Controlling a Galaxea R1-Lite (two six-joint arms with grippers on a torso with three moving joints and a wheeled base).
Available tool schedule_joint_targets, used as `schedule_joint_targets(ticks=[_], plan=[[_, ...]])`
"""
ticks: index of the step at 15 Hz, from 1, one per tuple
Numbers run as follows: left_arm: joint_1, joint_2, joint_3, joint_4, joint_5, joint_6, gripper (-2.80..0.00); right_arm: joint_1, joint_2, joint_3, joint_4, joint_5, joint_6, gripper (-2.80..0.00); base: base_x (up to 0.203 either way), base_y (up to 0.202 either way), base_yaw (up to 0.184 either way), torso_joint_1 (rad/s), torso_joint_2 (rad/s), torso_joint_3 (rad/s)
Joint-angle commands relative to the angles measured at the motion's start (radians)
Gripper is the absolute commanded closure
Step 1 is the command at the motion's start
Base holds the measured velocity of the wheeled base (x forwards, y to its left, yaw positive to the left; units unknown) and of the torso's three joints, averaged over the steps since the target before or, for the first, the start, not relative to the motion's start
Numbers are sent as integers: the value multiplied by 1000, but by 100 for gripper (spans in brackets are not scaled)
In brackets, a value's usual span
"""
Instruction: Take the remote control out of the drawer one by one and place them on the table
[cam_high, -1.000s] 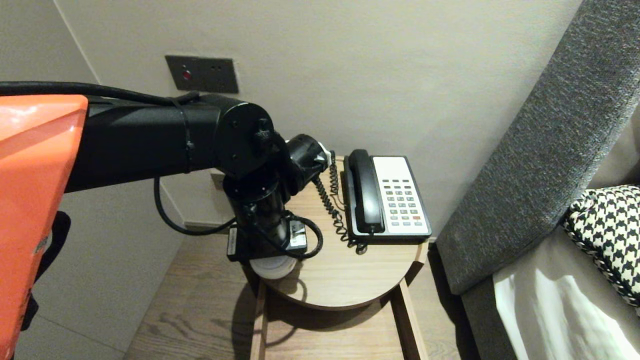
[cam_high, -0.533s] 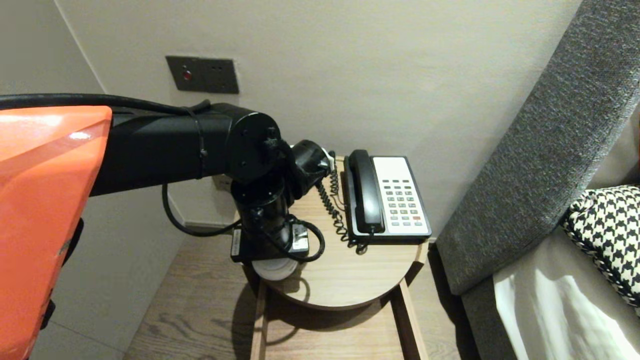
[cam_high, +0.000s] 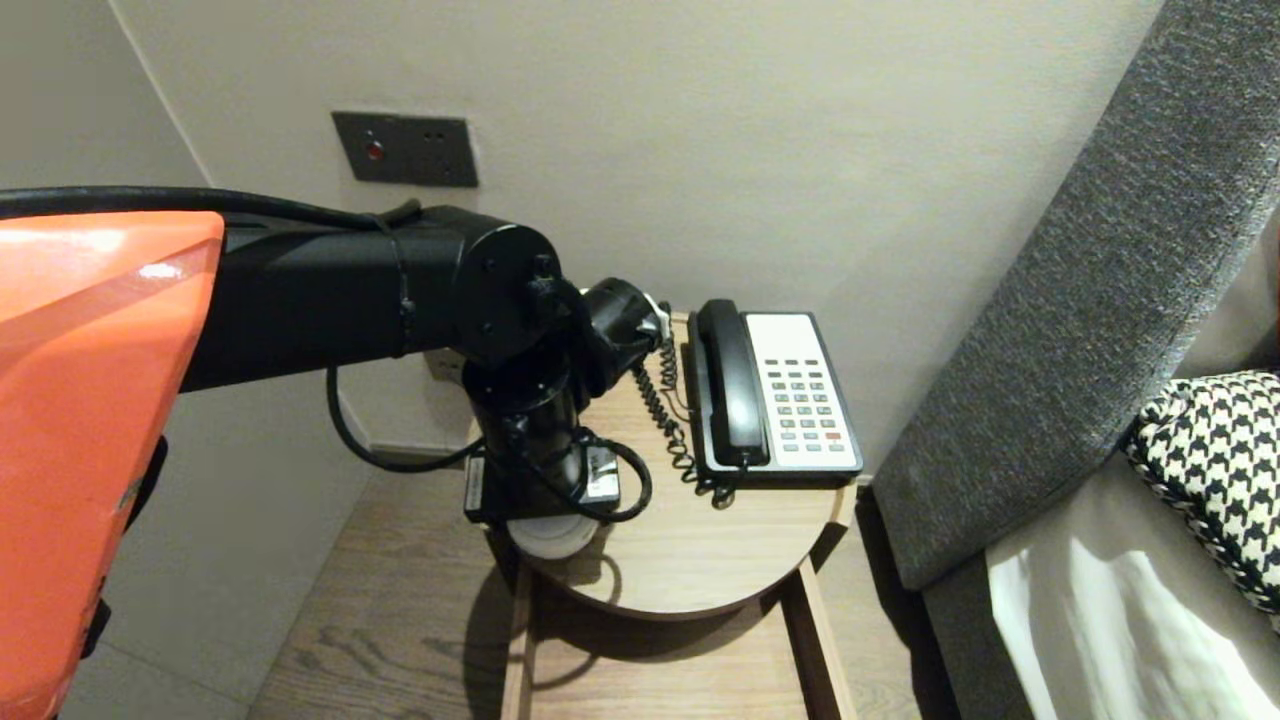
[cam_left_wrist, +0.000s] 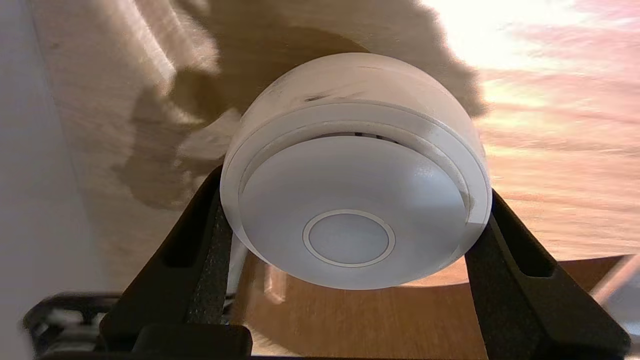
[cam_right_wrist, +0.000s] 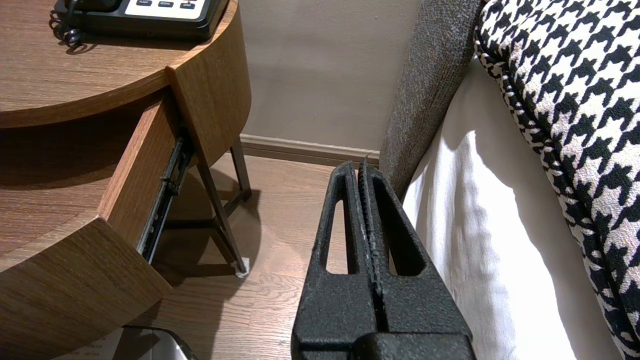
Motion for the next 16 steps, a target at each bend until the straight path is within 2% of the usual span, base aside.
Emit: schedule_joint_targets(ticks=[1, 7, 8, 16], plan=[[-2, -4, -1, 3, 2, -3, 0, 0, 1, 0, 0, 0, -1, 0, 0, 0, 0, 0, 0, 0], [-6, -10, -1, -5, 5, -3, 0, 0, 1, 0, 0, 0, -1, 0, 0, 0, 0, 0, 0, 0], [-6, -9, -1, -3, 3, -1, -280, 0, 1, 0, 0, 0, -1, 0, 0, 0, 0, 0, 0, 0], [-8, -40, -1, -6, 4, -1, -280, 0, 1, 0, 1, 0, -1, 0, 0, 0, 0, 0, 0, 0]])
